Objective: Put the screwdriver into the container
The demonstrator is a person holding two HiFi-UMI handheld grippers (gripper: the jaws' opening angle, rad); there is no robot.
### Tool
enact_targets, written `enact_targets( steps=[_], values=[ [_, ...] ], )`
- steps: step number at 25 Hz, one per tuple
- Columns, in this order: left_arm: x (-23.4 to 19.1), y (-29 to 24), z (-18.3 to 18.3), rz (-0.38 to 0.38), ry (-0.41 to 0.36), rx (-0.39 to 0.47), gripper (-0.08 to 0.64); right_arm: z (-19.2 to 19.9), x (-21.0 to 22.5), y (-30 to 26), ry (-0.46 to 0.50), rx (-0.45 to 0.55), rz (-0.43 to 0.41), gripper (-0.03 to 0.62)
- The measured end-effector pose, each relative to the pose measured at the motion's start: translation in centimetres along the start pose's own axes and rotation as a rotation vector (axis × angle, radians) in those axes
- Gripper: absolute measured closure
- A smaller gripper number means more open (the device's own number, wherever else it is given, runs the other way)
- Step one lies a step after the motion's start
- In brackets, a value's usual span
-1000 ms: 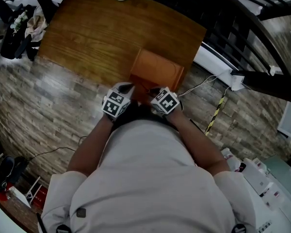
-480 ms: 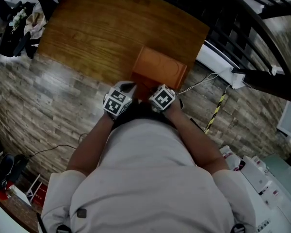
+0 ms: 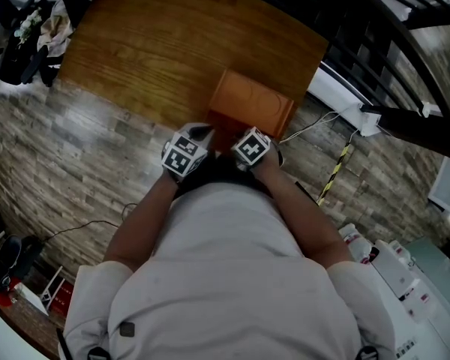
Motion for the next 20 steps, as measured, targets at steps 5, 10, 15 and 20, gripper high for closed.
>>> enact_targets(
  steps=[5, 10, 15, 20],
  values=[
    [-0.3, -0.1, 0.0, 0.003, 0.001, 0.002, 0.557, -0.2, 0.1, -0.6, 0.003, -0.003, 0.006, 0.509],
    [-0.2, -0.3, -0.3, 0.007, 0.001, 0.001, 0.557, -0.1, 0.2, -0.7, 0.000, -0.001, 0.013, 0.509],
    [-0.3, -0.4, 0.0, 0.003, 0.000, -0.007, 0.557, 0.0, 0.1, -1.1, -0.004, 0.003, 0.020, 0.505],
    [-0.2, -0.4, 0.0, 0.002, 0.001, -0.013, 0.557, 0.1, 0.0, -1.3, -0.012, 0.011, 0.014, 0.503]
  ],
)
Point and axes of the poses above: the fingertips, and each gripper's own axes: y backward along the fingers, x to its right, z out of its underside, the point moved 3 cm from there along y, backward along the fingers, and after that the axes turned 2 degrees about -y, right-handed, at the moved point
